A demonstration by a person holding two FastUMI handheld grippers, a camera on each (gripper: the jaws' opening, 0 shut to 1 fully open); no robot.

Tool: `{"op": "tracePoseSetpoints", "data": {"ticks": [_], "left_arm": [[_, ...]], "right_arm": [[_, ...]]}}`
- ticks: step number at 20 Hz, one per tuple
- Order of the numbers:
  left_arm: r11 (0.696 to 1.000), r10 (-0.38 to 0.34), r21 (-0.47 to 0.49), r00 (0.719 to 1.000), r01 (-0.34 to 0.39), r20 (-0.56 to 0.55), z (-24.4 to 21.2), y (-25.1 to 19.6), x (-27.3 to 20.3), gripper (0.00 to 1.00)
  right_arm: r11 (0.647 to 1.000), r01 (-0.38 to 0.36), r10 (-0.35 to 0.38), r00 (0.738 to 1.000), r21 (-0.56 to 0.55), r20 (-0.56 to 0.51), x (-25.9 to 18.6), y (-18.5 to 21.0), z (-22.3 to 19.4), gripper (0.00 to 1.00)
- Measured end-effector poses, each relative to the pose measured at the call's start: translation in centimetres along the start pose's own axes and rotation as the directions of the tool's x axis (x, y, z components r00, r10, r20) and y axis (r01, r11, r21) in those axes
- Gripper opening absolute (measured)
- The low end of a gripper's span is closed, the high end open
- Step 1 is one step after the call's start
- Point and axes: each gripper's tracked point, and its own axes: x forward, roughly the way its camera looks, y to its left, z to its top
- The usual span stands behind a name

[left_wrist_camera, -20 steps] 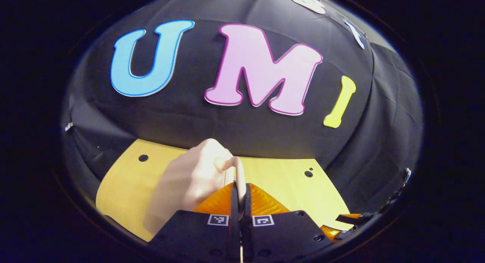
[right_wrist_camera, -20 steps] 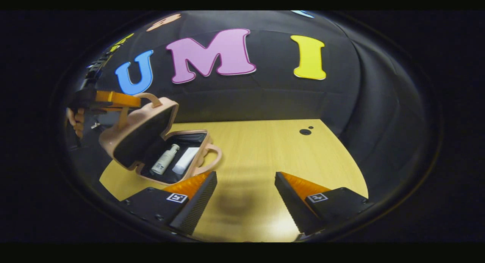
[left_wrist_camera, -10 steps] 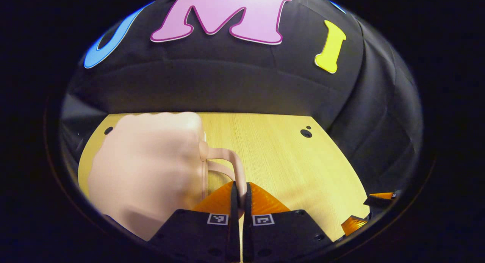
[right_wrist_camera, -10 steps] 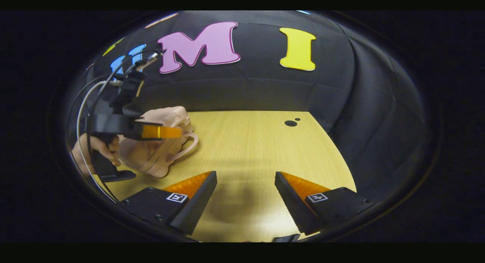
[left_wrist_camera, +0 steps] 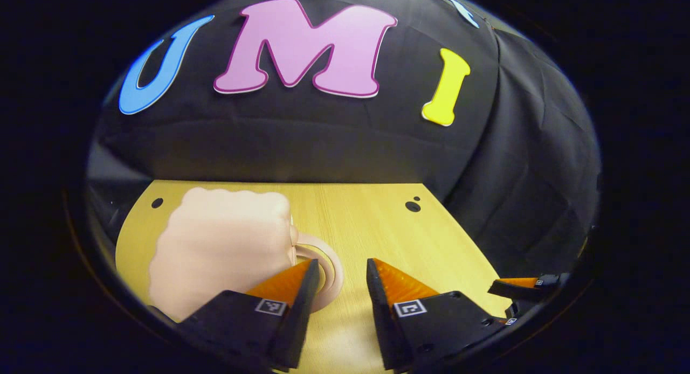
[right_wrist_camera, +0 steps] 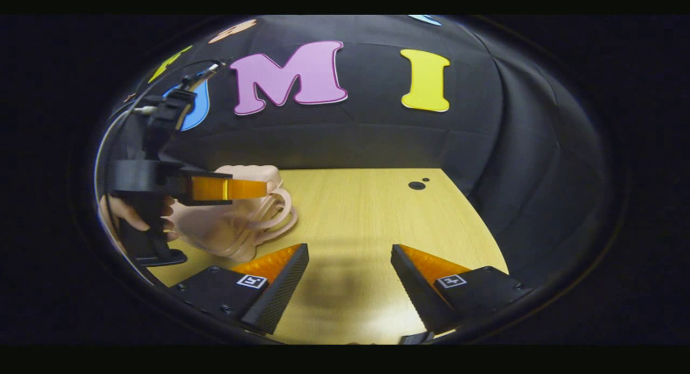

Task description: First open the suitcase, pack the skin care products into it, and then close the suitcase.

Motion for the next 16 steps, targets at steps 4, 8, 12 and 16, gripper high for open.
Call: {"op": "tracePoseSetpoints", "data": {"ticks": [4,8,12,16], "left_arm": [[0.999,0.034,0.000,0.997,-0.034,0.069,0.8,3.3,-7.1,0.95],[0.992,0.123,0.021,0.980,-0.128,0.156,1.1,8.7,-15.3,0.97],[0.980,0.190,0.016,0.951,-0.200,0.245,1.7,12.6,-23.1,0.97],[0.965,0.231,0.032,0.903,-0.260,0.362,2.8,14.6,-30.3,0.96]], "right_arm": [[1.000,0.001,-0.001,0.999,-0.001,0.045,-2.4,3.0,1.6,0.98],[1.000,0.004,-0.007,0.995,0.023,0.096,-6.2,6.8,3.1,0.98],[0.999,0.010,-0.018,0.988,0.050,0.155,-11.1,10.6,4.7,0.98],[1.000,0.012,-0.011,0.964,-0.001,0.265,-16.9,14.6,7.6,0.98]]}}
